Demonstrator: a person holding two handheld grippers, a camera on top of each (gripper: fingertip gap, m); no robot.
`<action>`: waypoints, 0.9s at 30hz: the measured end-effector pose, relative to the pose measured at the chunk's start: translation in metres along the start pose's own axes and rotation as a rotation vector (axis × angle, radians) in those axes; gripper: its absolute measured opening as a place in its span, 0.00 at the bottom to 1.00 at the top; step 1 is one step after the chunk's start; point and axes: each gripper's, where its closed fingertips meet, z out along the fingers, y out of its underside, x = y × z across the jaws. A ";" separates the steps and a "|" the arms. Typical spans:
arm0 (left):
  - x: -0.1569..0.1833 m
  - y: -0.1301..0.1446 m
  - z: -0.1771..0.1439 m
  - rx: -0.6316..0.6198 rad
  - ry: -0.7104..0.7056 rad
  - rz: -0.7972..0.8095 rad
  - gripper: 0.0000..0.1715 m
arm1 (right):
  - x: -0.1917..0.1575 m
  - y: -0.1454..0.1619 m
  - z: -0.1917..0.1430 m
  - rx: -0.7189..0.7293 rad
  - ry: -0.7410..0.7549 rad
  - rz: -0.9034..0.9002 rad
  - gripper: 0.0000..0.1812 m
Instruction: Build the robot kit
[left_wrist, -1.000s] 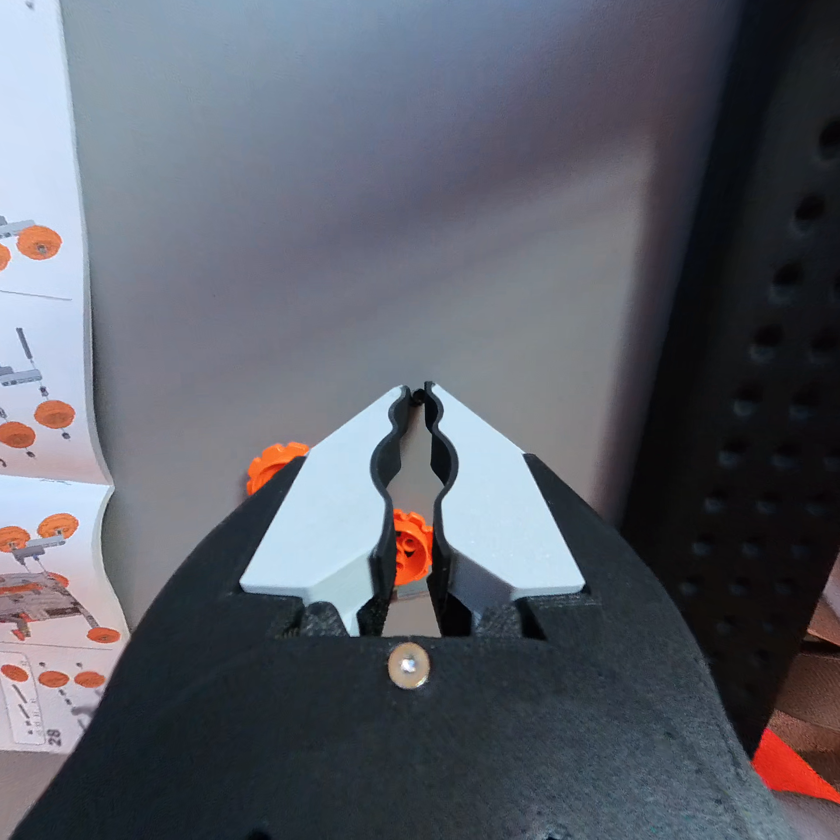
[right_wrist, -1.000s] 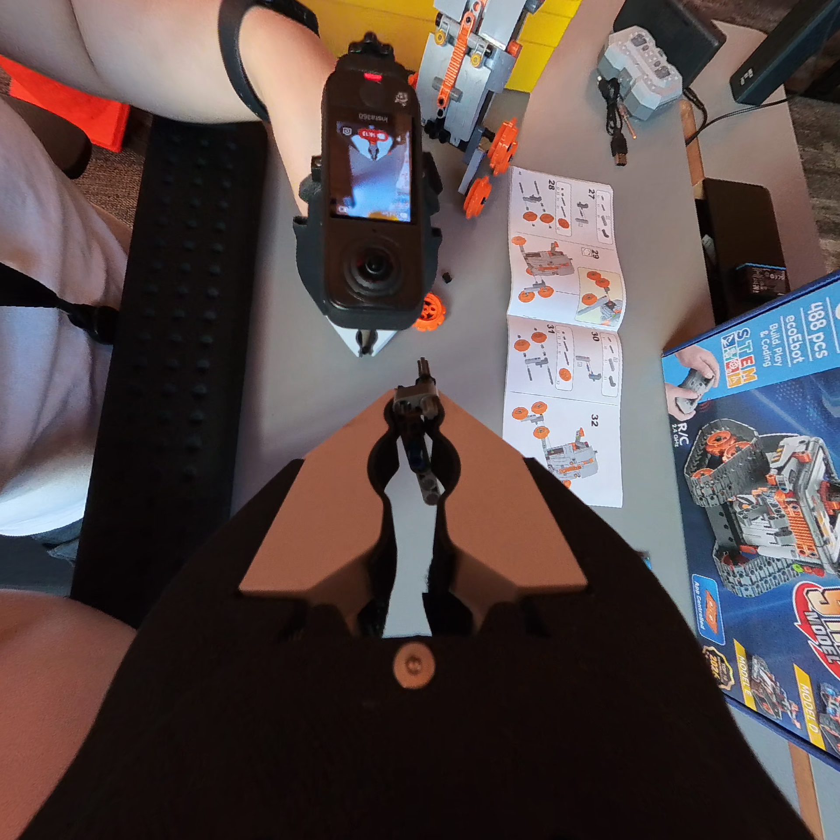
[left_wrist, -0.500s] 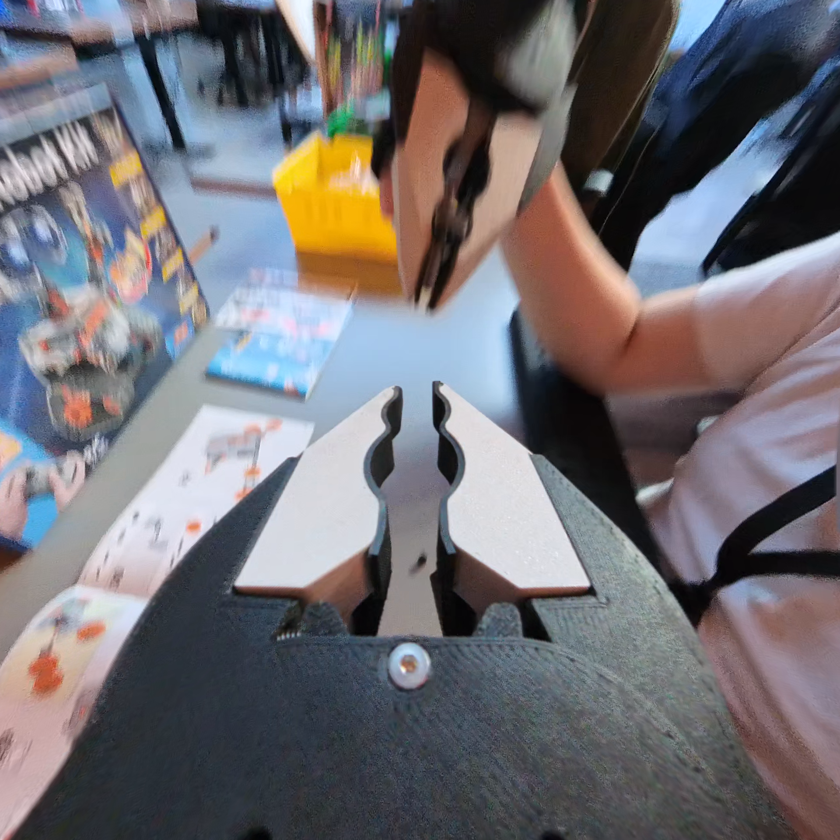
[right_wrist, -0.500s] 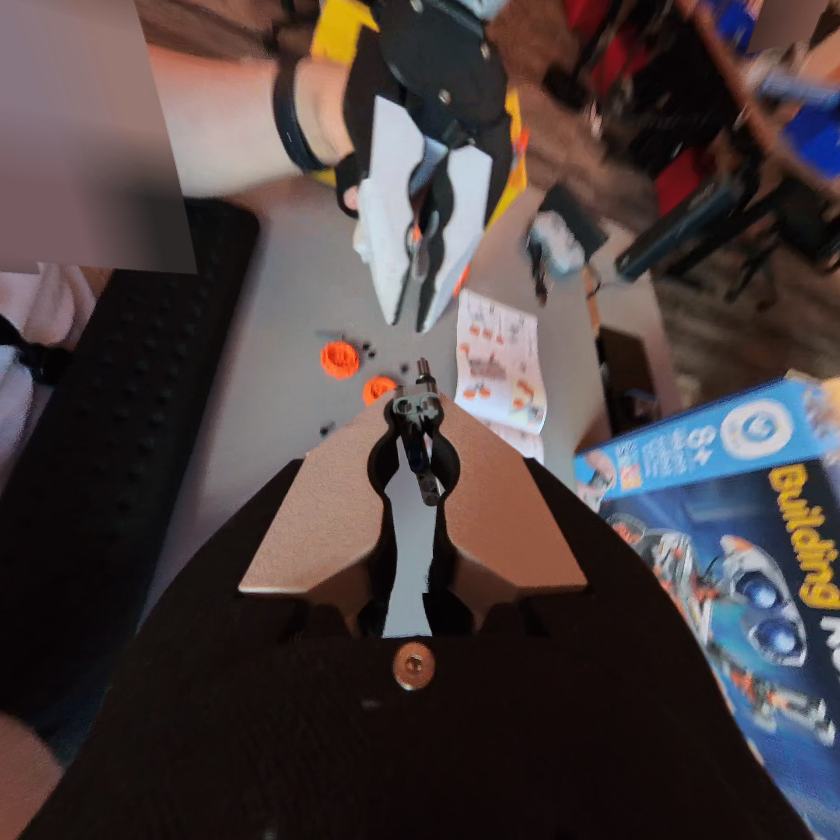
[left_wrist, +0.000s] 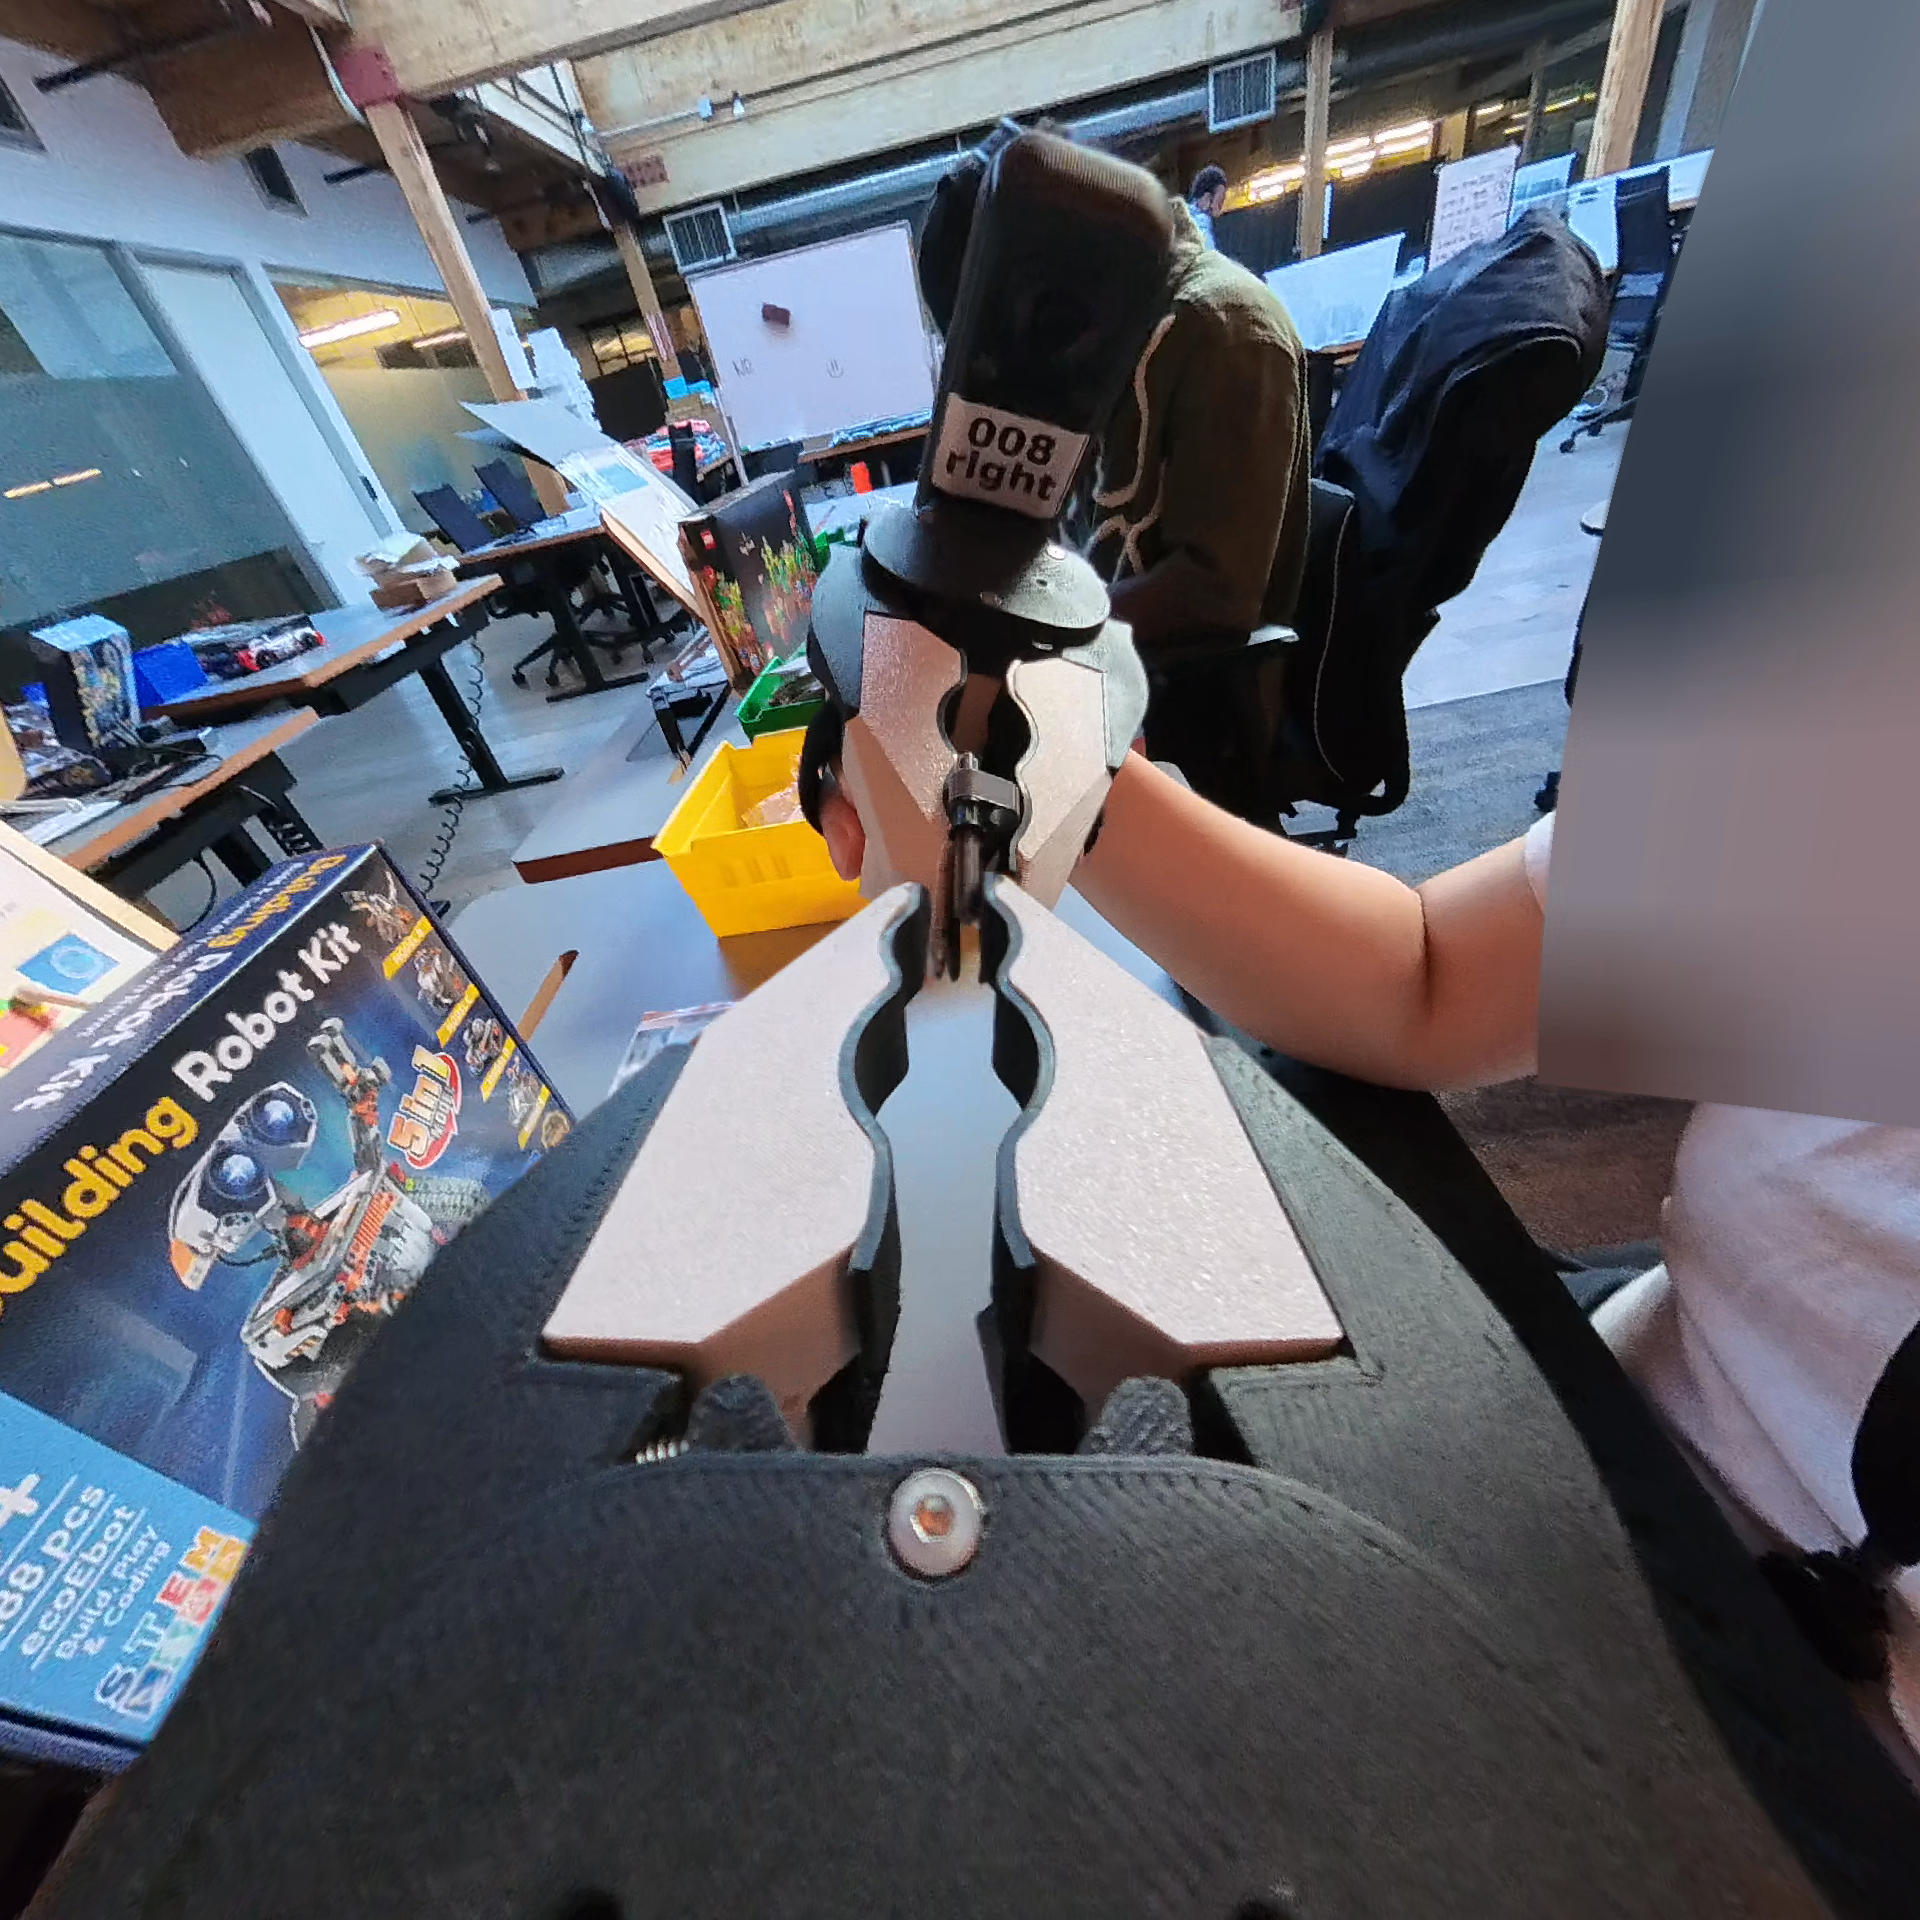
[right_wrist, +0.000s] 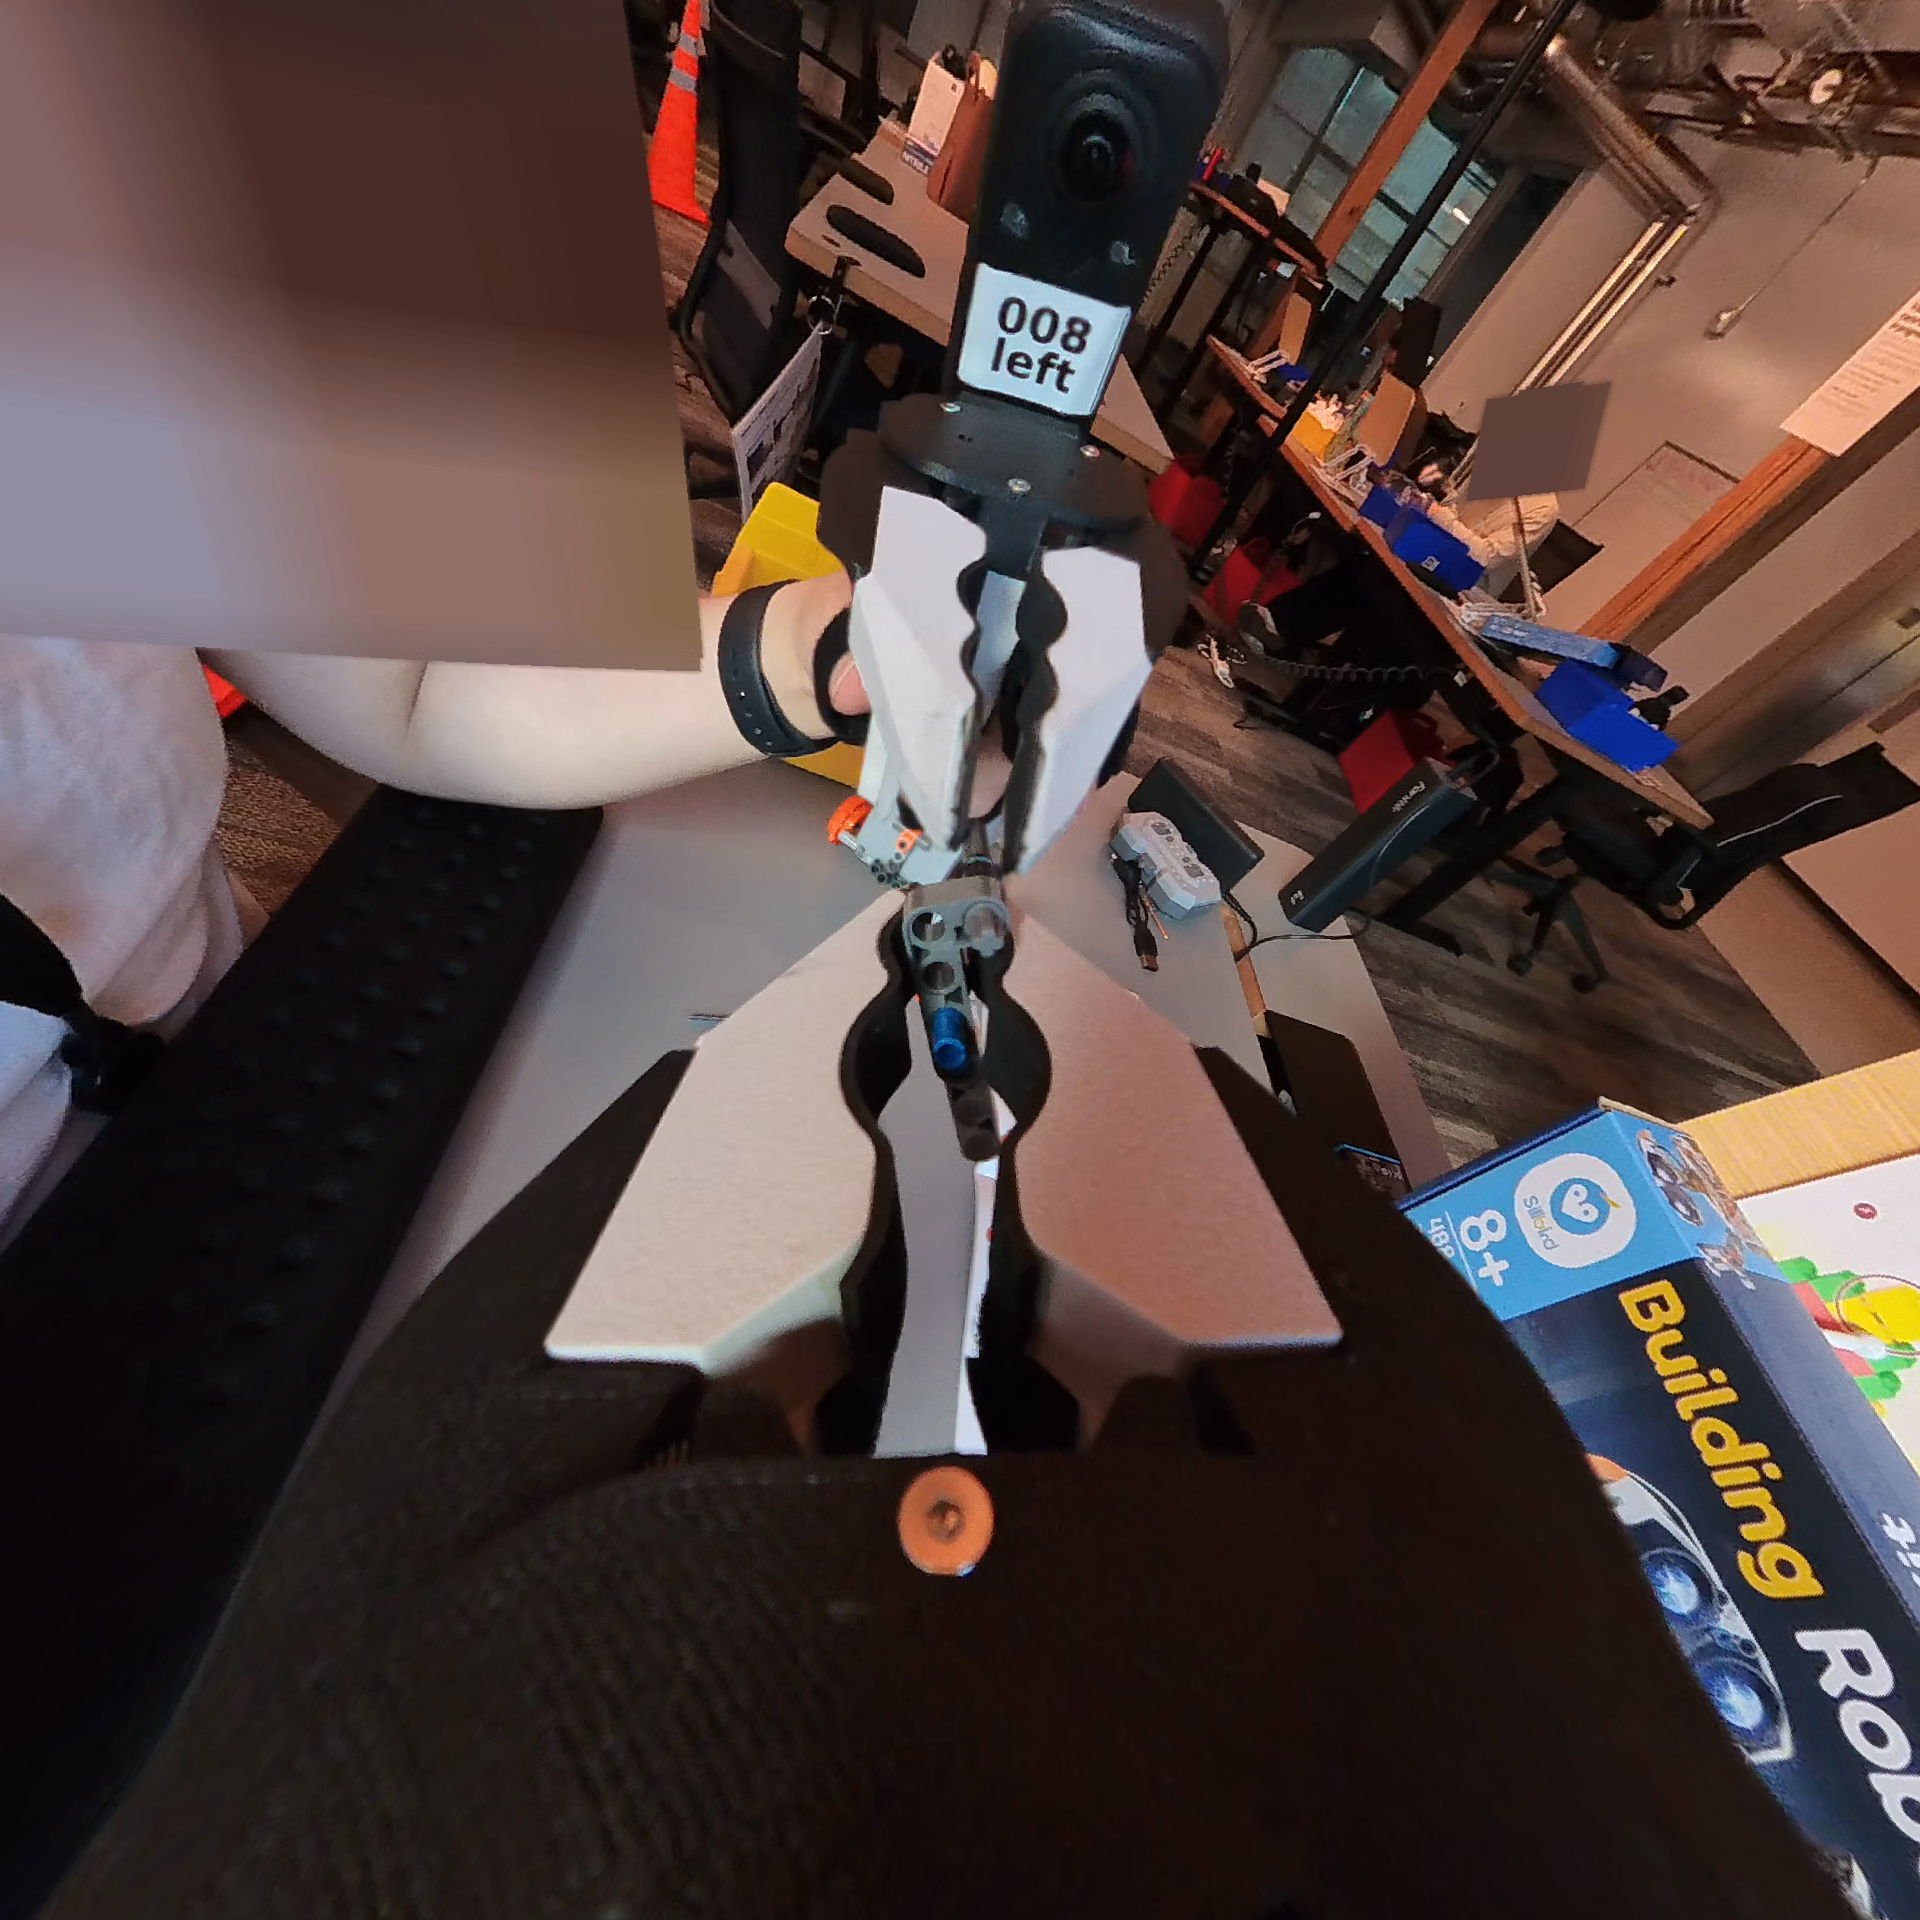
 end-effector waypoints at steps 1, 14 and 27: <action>0.000 0.000 0.000 0.002 -0.003 0.009 0.02 | 0.002 0.000 0.000 0.001 0.008 -0.001 0.03; -0.012 -0.001 -0.016 0.030 -0.053 -0.019 0.01 | 0.012 -0.008 -0.015 0.168 -0.001 0.055 0.12; -0.006 0.015 -0.018 -0.072 -0.003 -0.053 0.02 | 0.008 -0.009 -0.016 0.131 0.026 -0.016 0.15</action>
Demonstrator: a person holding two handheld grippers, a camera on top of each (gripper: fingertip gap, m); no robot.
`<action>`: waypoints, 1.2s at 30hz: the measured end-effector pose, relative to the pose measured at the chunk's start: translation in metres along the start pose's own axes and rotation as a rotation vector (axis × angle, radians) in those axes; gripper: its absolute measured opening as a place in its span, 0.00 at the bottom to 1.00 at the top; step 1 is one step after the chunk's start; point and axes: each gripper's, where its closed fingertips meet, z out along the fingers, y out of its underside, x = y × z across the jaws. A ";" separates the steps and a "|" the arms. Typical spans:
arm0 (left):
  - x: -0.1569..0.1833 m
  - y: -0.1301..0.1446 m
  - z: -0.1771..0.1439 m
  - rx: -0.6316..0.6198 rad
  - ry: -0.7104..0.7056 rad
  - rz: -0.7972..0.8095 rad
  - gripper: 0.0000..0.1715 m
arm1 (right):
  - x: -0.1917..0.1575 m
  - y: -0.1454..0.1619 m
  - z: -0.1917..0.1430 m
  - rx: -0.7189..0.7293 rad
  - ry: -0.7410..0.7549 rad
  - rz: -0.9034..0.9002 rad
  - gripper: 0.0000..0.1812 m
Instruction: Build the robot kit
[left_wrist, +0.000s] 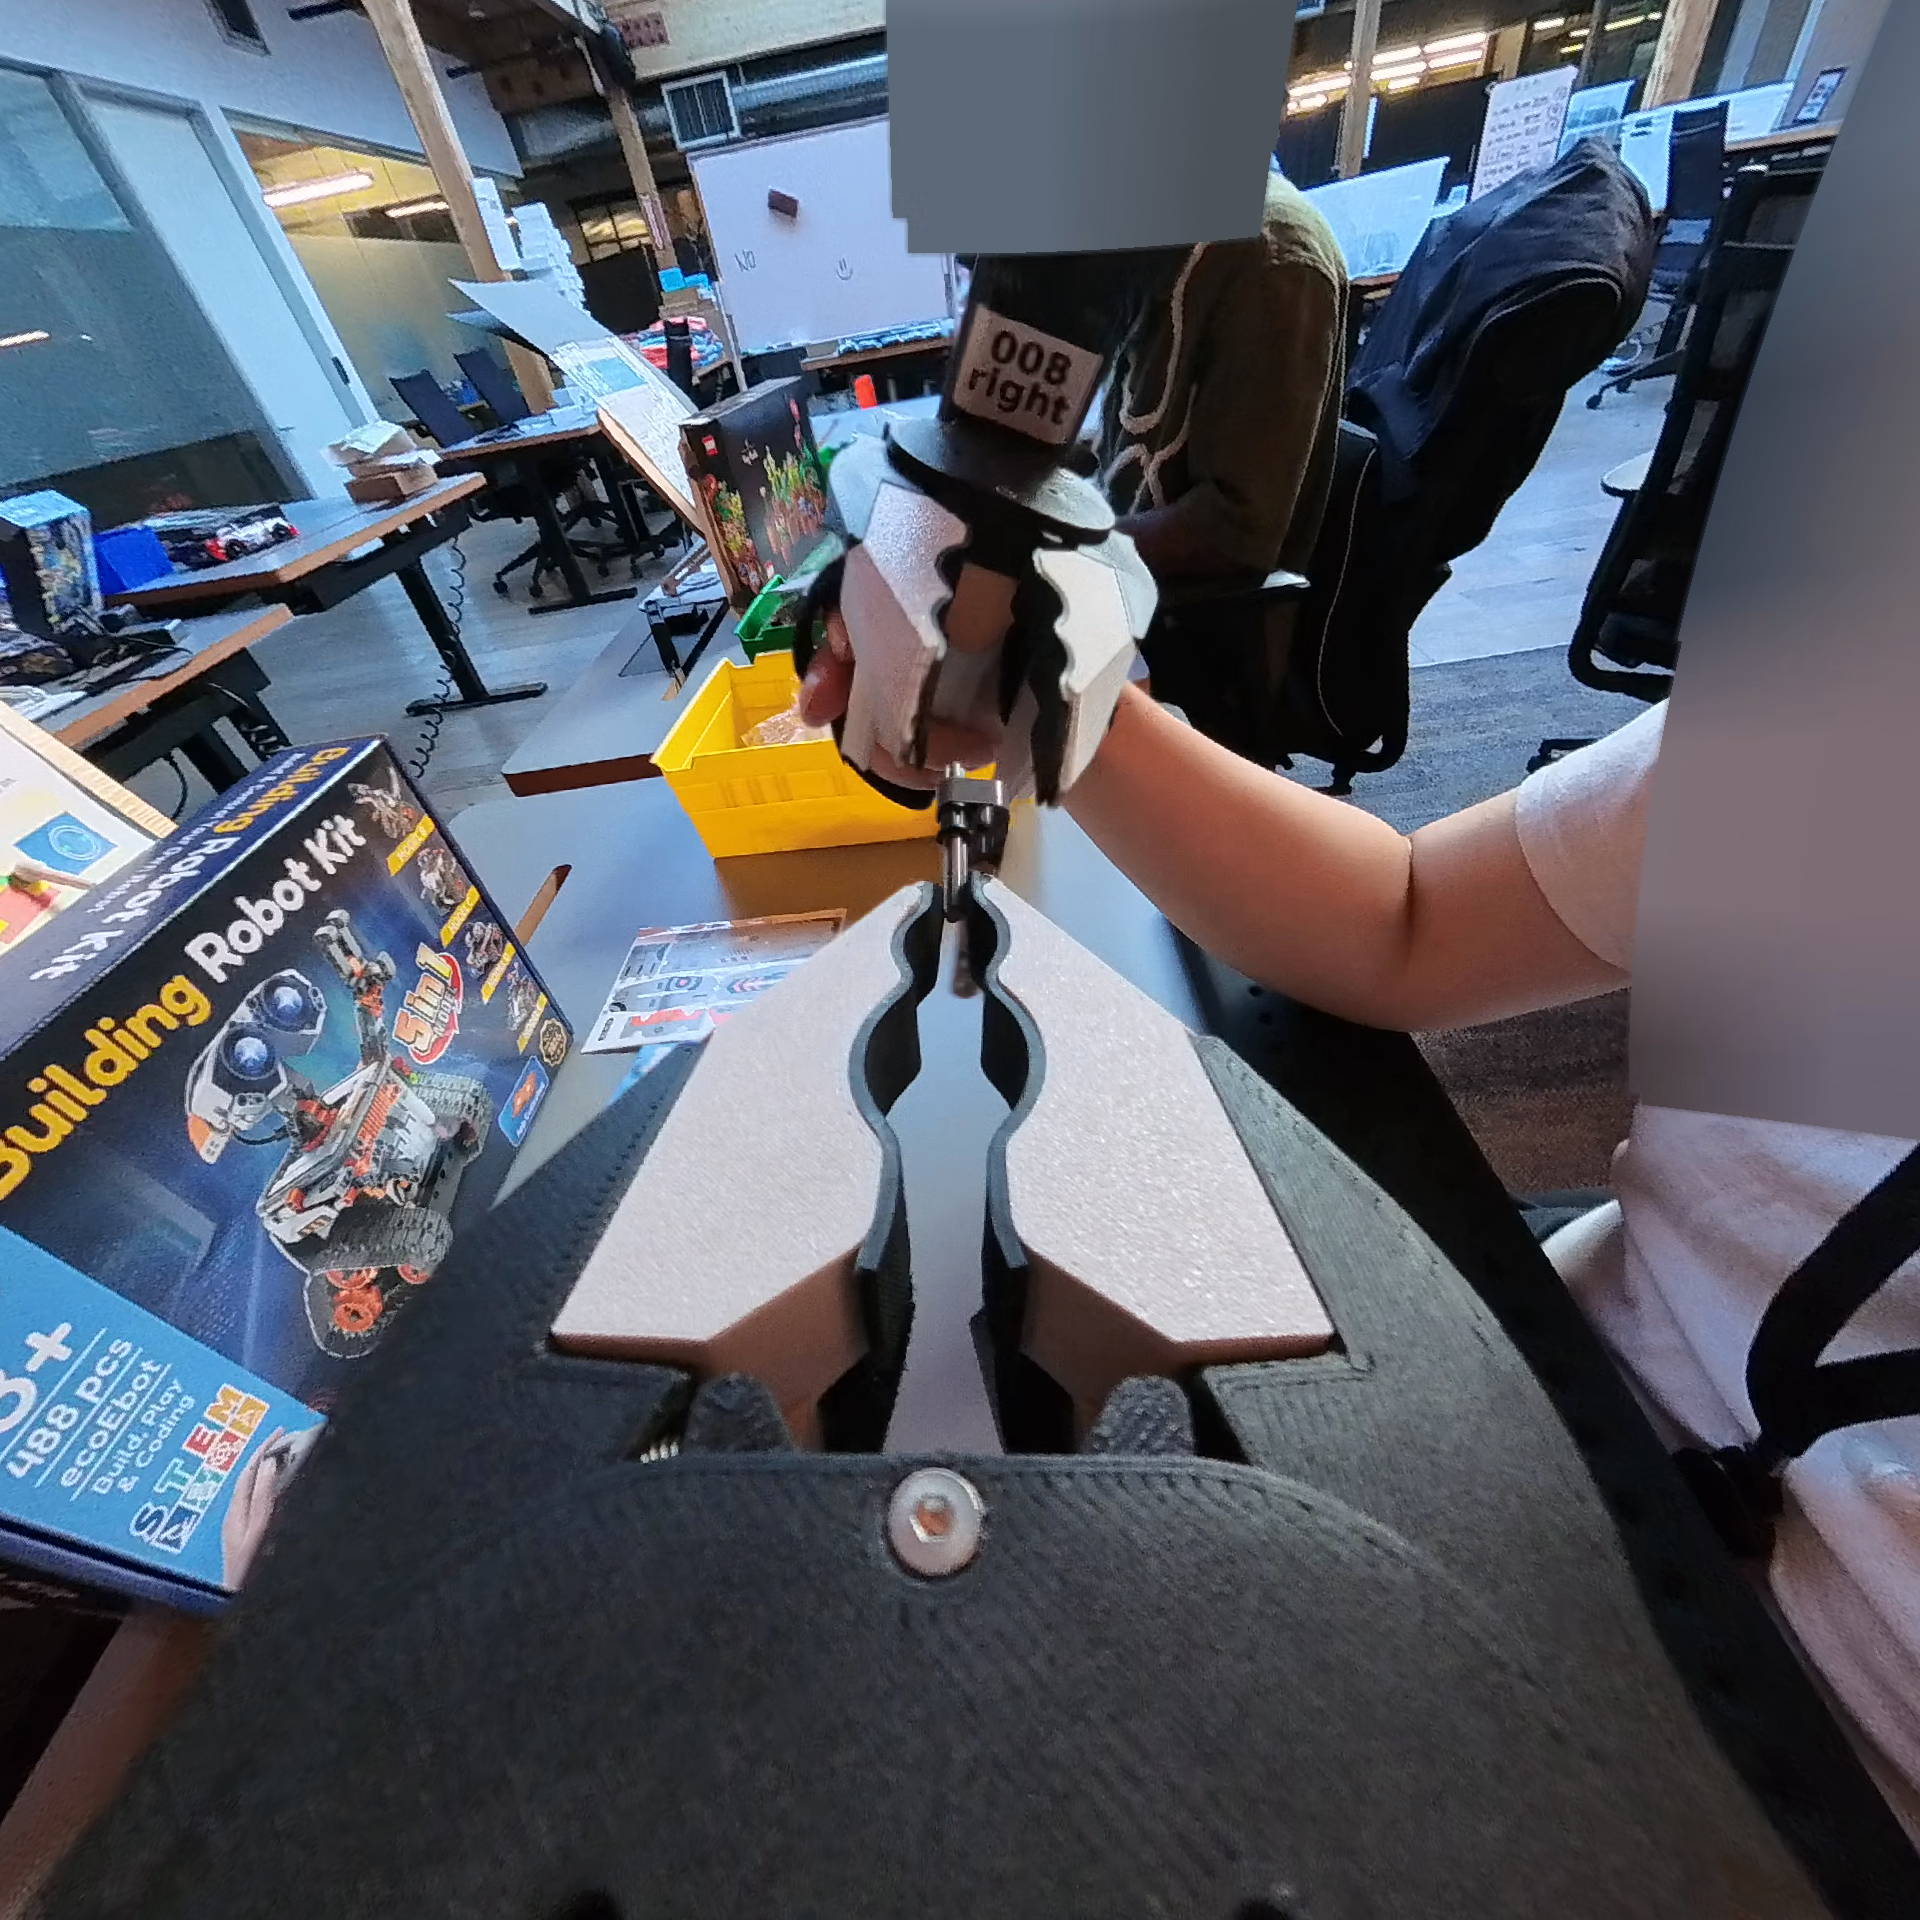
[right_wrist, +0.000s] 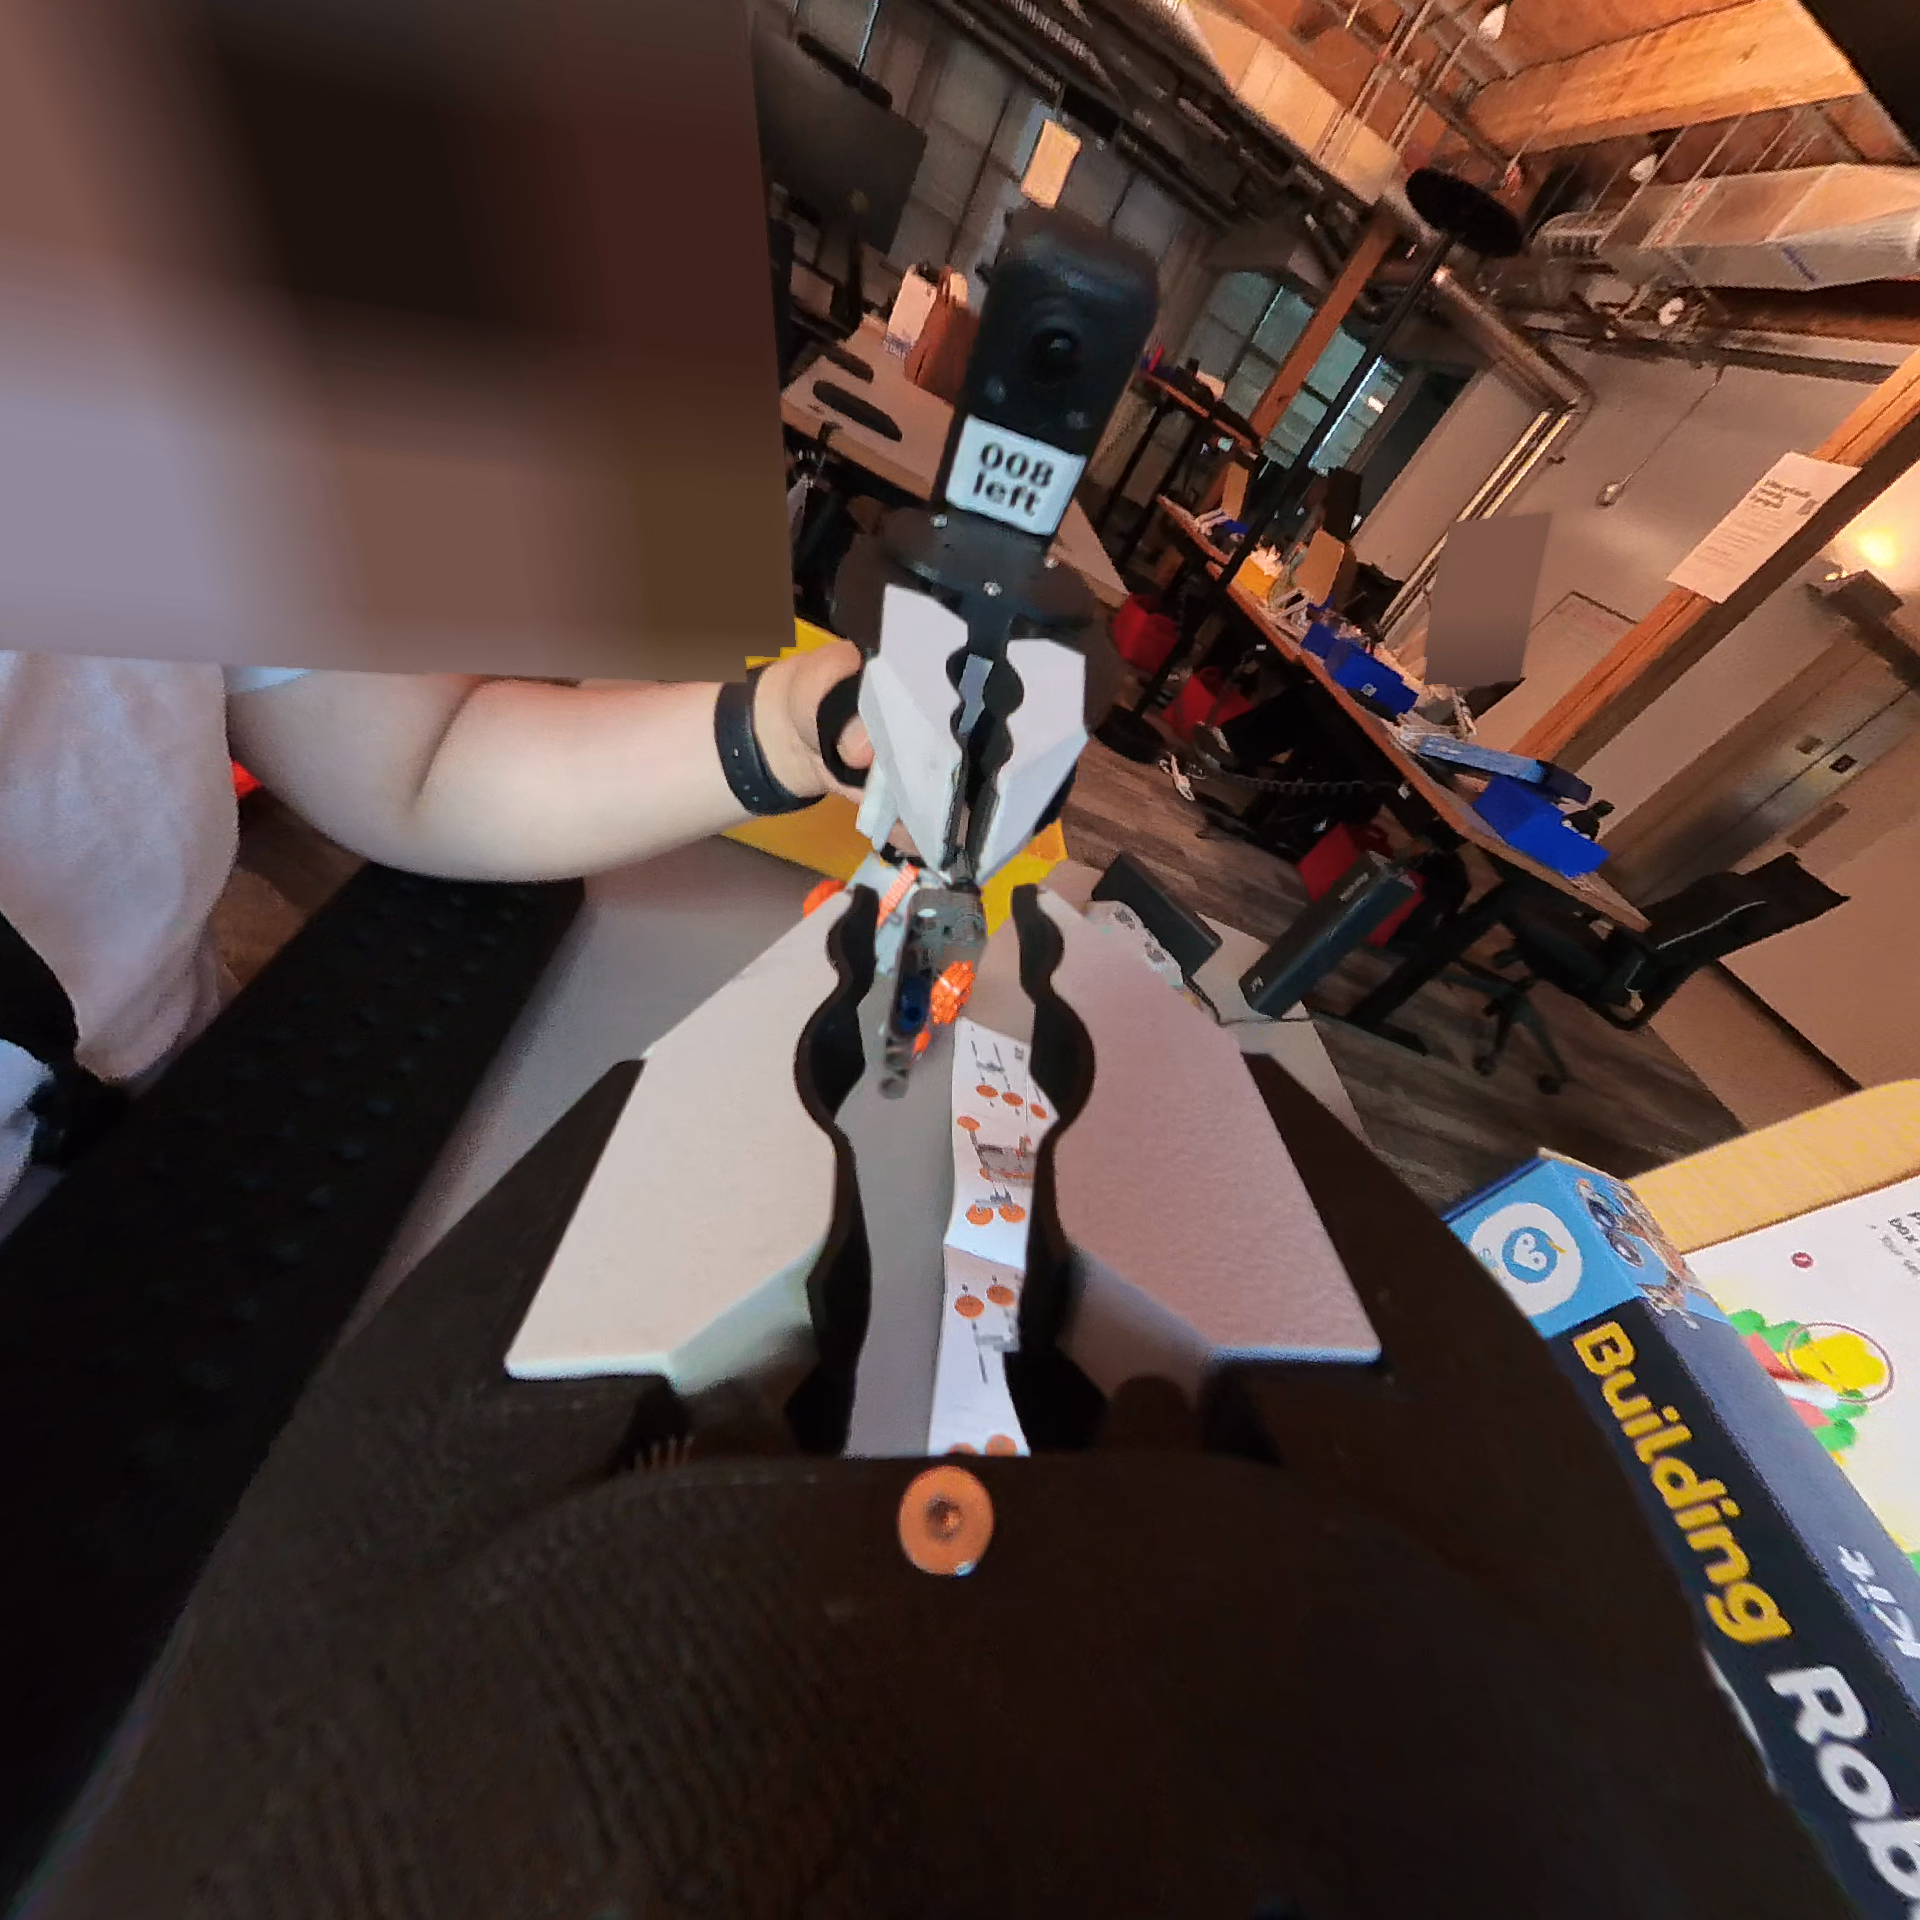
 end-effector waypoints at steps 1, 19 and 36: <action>0.002 0.001 0.000 -0.006 0.012 0.001 0.01 | -0.002 0.002 0.003 -0.023 -0.006 -0.002 0.15; 0.004 0.038 0.013 -0.222 -0.035 0.176 0.02 | -0.012 0.045 0.018 -0.260 -0.116 0.292 0.04; 0.000 0.043 0.016 -0.246 -0.056 0.165 0.01 | -0.013 0.054 0.021 -0.342 -0.081 0.197 0.01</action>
